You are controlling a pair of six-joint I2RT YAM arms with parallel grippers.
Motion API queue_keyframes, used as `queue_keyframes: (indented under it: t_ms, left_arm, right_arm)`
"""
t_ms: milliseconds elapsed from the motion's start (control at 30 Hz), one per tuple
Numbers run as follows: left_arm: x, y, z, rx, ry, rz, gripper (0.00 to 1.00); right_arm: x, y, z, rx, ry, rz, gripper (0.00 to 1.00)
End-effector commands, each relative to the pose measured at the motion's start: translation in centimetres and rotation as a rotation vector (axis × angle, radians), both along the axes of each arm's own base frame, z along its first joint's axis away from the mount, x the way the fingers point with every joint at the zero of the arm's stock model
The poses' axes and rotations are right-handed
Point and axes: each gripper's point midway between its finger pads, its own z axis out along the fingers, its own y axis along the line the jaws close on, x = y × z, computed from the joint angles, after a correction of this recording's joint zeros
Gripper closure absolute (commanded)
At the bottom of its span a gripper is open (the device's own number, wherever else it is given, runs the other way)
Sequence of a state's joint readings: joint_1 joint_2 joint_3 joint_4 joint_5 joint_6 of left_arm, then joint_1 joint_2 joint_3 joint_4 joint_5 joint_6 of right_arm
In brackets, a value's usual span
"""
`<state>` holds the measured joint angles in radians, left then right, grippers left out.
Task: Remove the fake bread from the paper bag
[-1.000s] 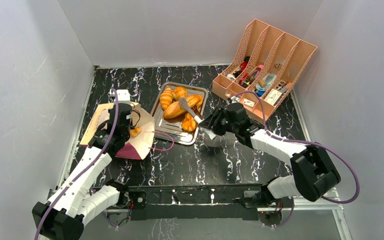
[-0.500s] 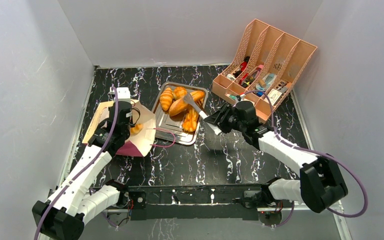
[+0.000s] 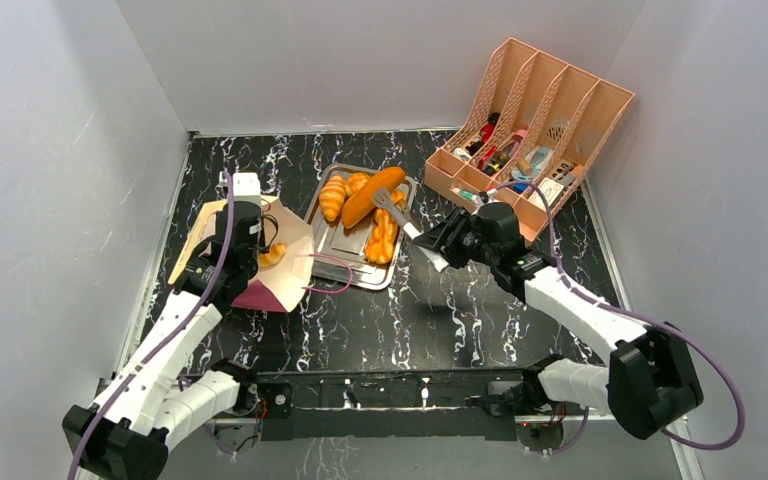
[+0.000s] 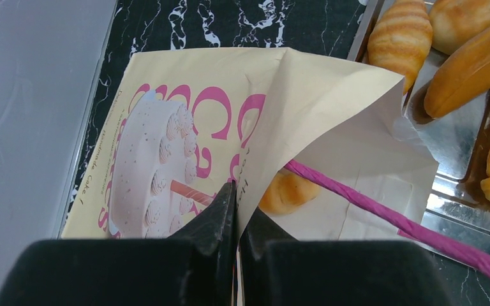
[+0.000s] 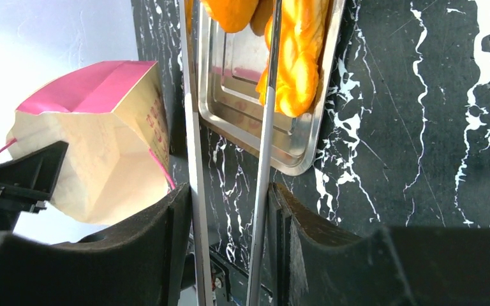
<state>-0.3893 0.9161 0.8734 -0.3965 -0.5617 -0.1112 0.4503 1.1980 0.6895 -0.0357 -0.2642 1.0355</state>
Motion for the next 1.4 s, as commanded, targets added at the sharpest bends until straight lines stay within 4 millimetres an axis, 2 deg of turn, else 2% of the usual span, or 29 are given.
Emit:
queue_keyframes:
  t_ms: [0,100,200,367,667,867,933,1067,1367]
  left_arm:
    - [0.4,-0.9,1.4,-0.017,-0.066,-0.075,1.00]
    - [0.4,-2.3,0.0,-0.026,-0.058,-0.172,1.00]
    - [0.4,-2.9,-1.3,-0.020,-0.024,-0.215,1.00]
    - [0.5,-3.2,-2.0,-0.014,-0.005,-0.232,1.00]
    - [0.5,-3.4,-2.3,-0.009,0.014,-0.247,1.00]
    - [0.5,-3.5,-2.2,-0.011,0.014,-0.252,1.00]
    - [0.4,-3.5,-2.1,-0.015,0.010,-0.252,1.00]
    - [0.2,-3.5,-2.0,-0.030,0.004,-0.252,1.00]
    - [-0.4,-3.7,-2.5,-0.066,-0.005,-0.246,1.00]
  right_arm:
    - [-1.0,-0.1,5.3,0.045,-0.179,0.036,0.67]
    - [-3.5,-0.1,7.2,0.059,-0.238,0.073,0.68]
    - [-6.4,1.3,8.8,0.076,-0.278,0.127,0.68]
    - [-10.2,3.3,9.6,0.095,-0.294,0.201,0.68]
    - [-17.2,6.7,7.5,0.119,-0.240,0.325,0.69]
    - [-20.1,9.7,5.9,0.115,-0.211,0.393,0.69]
    - [-20.6,11.0,5.4,0.115,-0.199,0.410,0.69]
    - [-20.2,12.8,4.6,0.125,-0.164,0.384,0.68]
    - [-18.6,16.5,4.9,0.201,-0.119,0.307,0.66]
